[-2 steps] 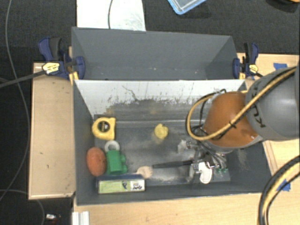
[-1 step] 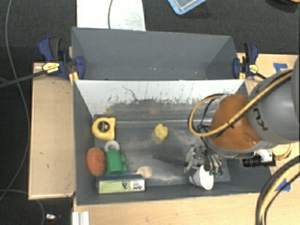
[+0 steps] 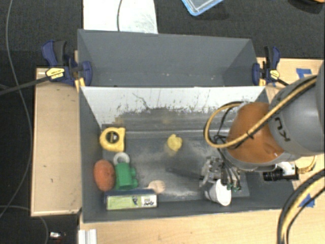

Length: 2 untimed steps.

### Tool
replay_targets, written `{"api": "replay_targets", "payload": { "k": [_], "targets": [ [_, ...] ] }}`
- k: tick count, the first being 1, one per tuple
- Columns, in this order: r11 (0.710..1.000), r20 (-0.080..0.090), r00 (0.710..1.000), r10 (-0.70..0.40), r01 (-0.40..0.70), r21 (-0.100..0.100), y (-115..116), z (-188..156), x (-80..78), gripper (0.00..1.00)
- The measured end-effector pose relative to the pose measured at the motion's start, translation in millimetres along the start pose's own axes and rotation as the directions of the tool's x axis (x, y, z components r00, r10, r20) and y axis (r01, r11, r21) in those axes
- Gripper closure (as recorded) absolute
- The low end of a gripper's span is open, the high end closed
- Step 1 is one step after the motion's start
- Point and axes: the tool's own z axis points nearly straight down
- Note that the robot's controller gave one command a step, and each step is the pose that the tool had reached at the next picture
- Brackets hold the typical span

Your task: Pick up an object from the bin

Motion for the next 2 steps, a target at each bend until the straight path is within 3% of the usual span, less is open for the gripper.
{"api": "replay_targets", "payload": {
  "k": [1,2],
  "targets": [
    [1.000,-0.002,1.000,0.001,-0.001,0.001,6,-84,-21.3,1.00],
    [1.000,-0.007,1.000,-0.018,0.018,0.002,5,-158,-13.3,1.00]
  ]
}}
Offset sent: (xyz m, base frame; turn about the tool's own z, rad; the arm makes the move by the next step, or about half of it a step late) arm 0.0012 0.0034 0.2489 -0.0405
